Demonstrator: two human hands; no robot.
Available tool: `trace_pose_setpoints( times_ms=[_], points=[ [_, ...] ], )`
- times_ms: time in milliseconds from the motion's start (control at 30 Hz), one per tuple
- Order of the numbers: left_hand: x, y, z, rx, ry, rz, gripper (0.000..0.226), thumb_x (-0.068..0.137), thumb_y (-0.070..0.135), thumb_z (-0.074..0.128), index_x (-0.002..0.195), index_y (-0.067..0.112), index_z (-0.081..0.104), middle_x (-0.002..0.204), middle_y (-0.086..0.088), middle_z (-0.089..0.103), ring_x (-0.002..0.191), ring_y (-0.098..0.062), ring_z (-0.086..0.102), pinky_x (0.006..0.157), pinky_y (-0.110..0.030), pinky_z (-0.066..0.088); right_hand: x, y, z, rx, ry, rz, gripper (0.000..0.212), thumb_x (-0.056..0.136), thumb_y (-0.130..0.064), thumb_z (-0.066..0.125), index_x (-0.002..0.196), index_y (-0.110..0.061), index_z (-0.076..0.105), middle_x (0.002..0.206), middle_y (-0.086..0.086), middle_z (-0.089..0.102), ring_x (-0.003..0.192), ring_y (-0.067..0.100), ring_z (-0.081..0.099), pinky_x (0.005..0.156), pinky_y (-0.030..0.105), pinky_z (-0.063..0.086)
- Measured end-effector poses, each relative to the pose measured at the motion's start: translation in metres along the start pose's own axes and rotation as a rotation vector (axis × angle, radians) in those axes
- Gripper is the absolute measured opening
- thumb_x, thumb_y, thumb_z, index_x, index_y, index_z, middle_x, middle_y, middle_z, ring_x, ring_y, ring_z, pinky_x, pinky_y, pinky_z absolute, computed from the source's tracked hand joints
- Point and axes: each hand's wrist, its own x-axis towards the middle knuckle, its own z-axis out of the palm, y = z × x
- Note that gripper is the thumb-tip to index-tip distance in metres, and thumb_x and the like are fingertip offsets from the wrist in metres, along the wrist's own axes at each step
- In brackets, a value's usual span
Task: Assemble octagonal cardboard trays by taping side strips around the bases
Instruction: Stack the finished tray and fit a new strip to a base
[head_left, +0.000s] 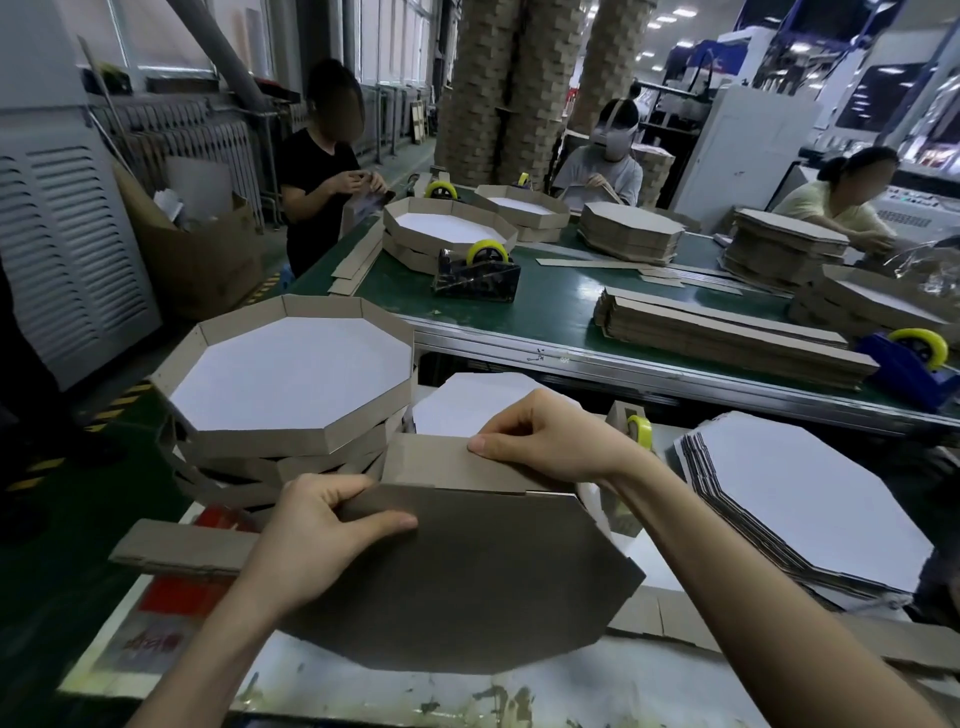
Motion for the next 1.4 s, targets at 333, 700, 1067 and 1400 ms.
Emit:
trace_pose_setpoints(
  times_ms=[333, 700, 1067, 1400],
  points=[
    [-0.001, 0.003, 0.005, 0.126, 0.025, -0.018, 0.044, 0.054, 0.072, 0.077, 0.092, 0.05, 0.071, 0.084, 0.022, 0.072, 0.08, 0.002, 0.068, 0.072, -0.039, 0.058, 0.0, 0.002, 0.007, 0.057, 0.003, 0.02, 0.022, 0.095, -0.032, 0.064, 0.1, -0.016, 0.079, 0.093, -0.003, 0.077, 0.088, 0.018, 0.071, 0.081, 0.032, 0.057],
    [0.008, 0.021, 0.025, 0.392, 0.095, 0.324, 0.067, 0.071, 0.073, 0.065, 0.131, 0.067, 0.037, 0.137, 0.042, 0.029, 0.123, 0.016, 0.034, 0.089, -0.02, 0.04, -0.008, -0.002, 0.011, -0.002, 0.038, -0.022, 0.026, 0.097, -0.031, 0.061, 0.099, -0.01, 0.078, 0.088, 0.005, 0.076, 0.078, 0.02, 0.067, 0.076, 0.037, 0.052],
    [0.01, 0.025, 0.026, 0.327, 0.052, 0.346, 0.03, 0.077, 0.047, 0.064, 0.106, 0.047, 0.07, 0.126, 0.015, 0.059, 0.121, -0.009, 0.047, 0.1, -0.035, 0.042, -0.033, 0.011, 0.028, -0.384, 0.127, -0.153, 0.082, 0.075, -0.06, 0.075, 0.142, -0.02, 0.052, 0.121, 0.0, 0.065, 0.112, 0.017, 0.058, 0.096, 0.034, 0.046],
    [0.012, 0.037, 0.034, 0.477, 0.032, 0.351, 0.025, 0.08, 0.063, 0.061, 0.104, 0.057, 0.066, 0.121, 0.028, 0.057, 0.118, -0.001, 0.043, 0.088, -0.025, 0.041, -0.034, 0.009, 0.031, -0.367, 0.175, -0.184, 0.077, 0.078, -0.052, 0.077, 0.142, -0.018, 0.053, 0.111, 0.003, 0.067, 0.101, 0.019, 0.061, 0.087, 0.039, 0.048]
  ],
)
